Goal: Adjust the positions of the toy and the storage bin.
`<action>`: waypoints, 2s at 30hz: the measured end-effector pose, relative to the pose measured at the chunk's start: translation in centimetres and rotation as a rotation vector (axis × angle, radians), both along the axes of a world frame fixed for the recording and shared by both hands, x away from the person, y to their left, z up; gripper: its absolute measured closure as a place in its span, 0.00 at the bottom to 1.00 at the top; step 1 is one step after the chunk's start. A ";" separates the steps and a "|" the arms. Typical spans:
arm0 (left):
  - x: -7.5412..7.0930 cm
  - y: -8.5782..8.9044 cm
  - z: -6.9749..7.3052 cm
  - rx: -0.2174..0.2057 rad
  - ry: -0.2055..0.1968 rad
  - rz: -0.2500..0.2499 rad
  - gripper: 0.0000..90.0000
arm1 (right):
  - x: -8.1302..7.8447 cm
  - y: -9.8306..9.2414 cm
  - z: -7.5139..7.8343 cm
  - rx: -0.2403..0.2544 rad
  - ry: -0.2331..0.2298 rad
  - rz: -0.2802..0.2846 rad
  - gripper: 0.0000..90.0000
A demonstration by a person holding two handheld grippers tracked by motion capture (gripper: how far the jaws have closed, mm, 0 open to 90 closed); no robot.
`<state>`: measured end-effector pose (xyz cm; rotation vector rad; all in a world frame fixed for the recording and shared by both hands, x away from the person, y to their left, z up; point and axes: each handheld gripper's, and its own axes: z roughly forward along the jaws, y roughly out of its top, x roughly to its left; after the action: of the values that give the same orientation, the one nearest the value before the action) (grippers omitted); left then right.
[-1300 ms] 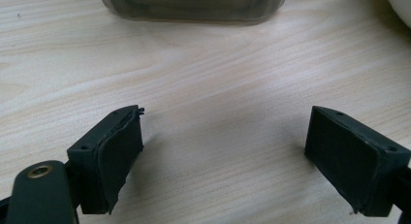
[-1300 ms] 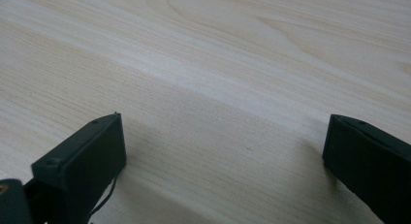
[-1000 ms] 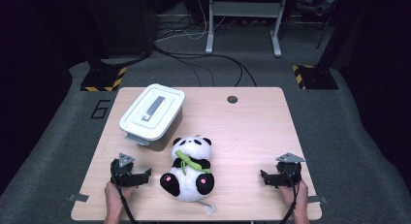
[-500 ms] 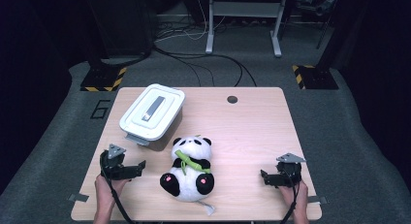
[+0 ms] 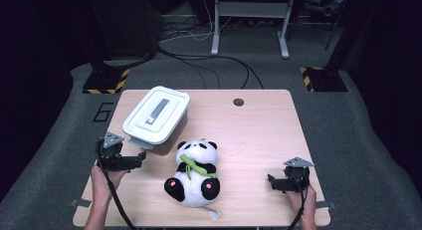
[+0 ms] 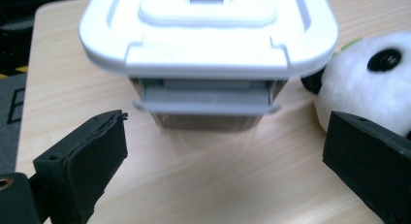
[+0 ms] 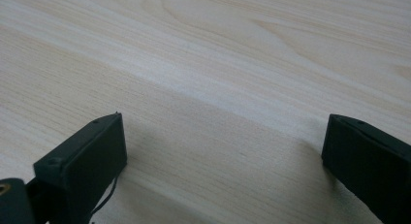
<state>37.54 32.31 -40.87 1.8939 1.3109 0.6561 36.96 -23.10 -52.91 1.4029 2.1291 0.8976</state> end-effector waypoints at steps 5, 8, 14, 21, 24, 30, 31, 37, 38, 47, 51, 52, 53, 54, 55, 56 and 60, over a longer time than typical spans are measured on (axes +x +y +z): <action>1.7 -0.4 1.4 0.002 -0.007 -0.008 0.02 | 0.0 0.0 0.0 0.000 0.000 0.000 0.02; 3.1 -1.0 2.0 0.009 -0.006 -0.009 0.02 | 0.0 0.0 0.0 0.000 0.000 0.000 0.02; 5.7 -2.1 2.6 0.036 0.018 -0.043 0.04 | 0.0 0.0 0.0 0.000 0.000 0.000 0.02; 8.9 -2.8 2.5 0.050 0.048 -0.038 0.17 | 0.0 0.0 0.0 0.000 0.000 0.000 0.02; 10.5 -3.1 2.4 0.028 0.065 -0.027 0.24 | 0.0 0.0 0.0 0.001 -0.001 0.000 0.02; 12.4 -3.8 2.1 0.027 0.091 0.008 0.37 | 0.0 0.0 0.0 0.011 0.001 0.001 0.03; 12.4 -3.8 2.1 0.027 0.091 0.008 0.39 | 0.0 0.0 0.0 0.011 0.001 0.001 0.03; 13.2 -4.3 2.2 0.056 0.107 0.026 0.47 | -0.1 0.0 0.0 0.007 0.000 -0.006 0.03; 13.3 -4.6 2.1 0.082 0.098 0.035 0.49 | -0.1 0.0 0.0 0.005 -0.002 -0.007 0.03; 13.5 -4.5 1.9 0.025 0.096 0.038 0.69 | -0.1 -0.1 0.0 0.004 -0.004 -0.009 0.04; 13.6 -4.7 1.9 0.030 0.094 0.026 0.73 | -0.1 -0.1 0.0 0.006 -0.003 -0.009 0.04; 13.6 -4.7 1.9 0.030 0.094 0.026 0.73 | -0.1 -0.1 0.0 0.006 -0.003 -0.009 0.04; 13.7 -4.7 1.9 0.029 0.092 0.024 0.73 | -0.1 -0.1 0.0 0.006 -0.004 -0.009 0.04; 13.7 -4.7 1.8 0.027 0.090 0.022 0.73 | -0.1 -0.1 0.0 0.005 -0.005 -0.011 0.04; 13.7 -4.7 1.8 0.026 0.086 0.017 0.73 | -0.1 -0.1 0.0 0.005 -0.004 -0.011 0.04; 13.8 -4.6 1.8 0.031 0.078 -0.001 0.73 | -0.1 -0.1 0.0 0.004 -0.004 -0.010 0.04; 14.1 -4.5 1.5 0.019 0.055 -0.034 0.74 | -0.1 -0.1 0.0 0.006 -0.003 -0.009 0.04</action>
<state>51.68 27.77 -39.34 1.9577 1.3079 0.6052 36.90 -23.15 -52.88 1.4122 2.1172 0.9029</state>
